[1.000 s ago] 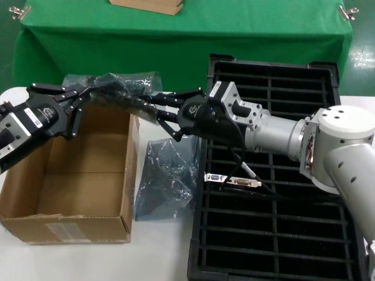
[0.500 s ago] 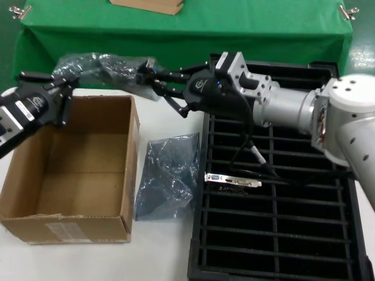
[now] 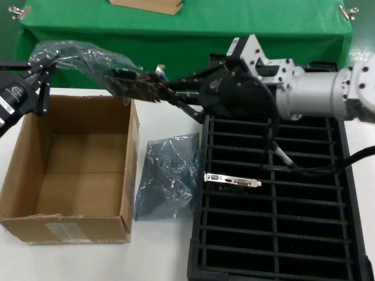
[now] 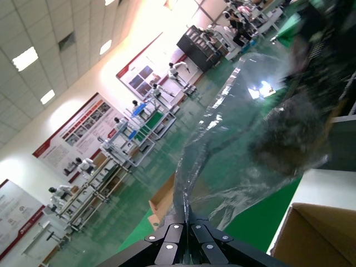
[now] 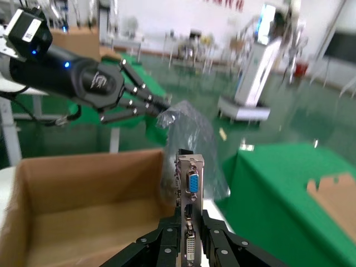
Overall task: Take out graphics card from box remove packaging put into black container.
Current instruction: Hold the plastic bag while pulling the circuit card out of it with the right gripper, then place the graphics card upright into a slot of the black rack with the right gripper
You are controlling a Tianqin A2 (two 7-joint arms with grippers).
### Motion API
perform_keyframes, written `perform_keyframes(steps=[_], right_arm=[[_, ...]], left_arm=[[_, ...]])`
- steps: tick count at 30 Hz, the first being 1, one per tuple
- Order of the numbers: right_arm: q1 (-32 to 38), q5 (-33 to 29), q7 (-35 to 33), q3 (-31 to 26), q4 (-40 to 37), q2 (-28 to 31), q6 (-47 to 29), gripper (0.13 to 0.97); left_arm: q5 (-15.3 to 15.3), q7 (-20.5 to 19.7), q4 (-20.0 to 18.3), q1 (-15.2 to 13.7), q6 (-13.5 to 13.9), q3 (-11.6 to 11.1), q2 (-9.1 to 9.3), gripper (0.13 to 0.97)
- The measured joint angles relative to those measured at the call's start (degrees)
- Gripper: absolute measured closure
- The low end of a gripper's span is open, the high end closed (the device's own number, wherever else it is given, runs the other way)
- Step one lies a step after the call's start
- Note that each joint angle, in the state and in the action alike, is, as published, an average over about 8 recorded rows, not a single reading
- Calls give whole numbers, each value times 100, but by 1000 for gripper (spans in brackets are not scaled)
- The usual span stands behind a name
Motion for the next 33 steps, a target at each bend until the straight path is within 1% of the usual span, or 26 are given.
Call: perform_keyframes(steps=[5, 9, 13, 17, 20, 23, 29, 33], right_arm=[[85, -1175, 1281, 376, 685, -77, -1042, 902], [497, -1717, 2239, 310, 789, -22, -1835, 902], [1155, -1756, 3016, -170, 516, 203, -2375, 902], [1958, -1458, 3464, -912, -78, 451, -2649, 902], [2574, -1174, 3510, -1554, -689, 551, -2744, 902], [3122, -924, 3304, -2226, -1369, 543, -2786, 902], [3968, -394, 2513, -3595, -2793, 304, -2813, 902], [4316, -119, 1887, -4187, -3774, 12, -2812, 902]], left_arm=[[-134, 127, 90, -1, 64, -134, 89, 958], [-240, 129, 107, 12, 55, -244, 175, 958], [-340, 70, 96, 32, -8, -358, 276, 958], [-446, -8, 49, 62, -77, -480, 390, 958], [-525, -93, -24, 105, -121, -563, 471, 958], [-594, -227, -131, 182, -151, -619, 530, 958], [-707, -645, -402, 420, -162, -656, 559, 958], [-757, -940, -566, 579, -140, -648, 524, 958]])
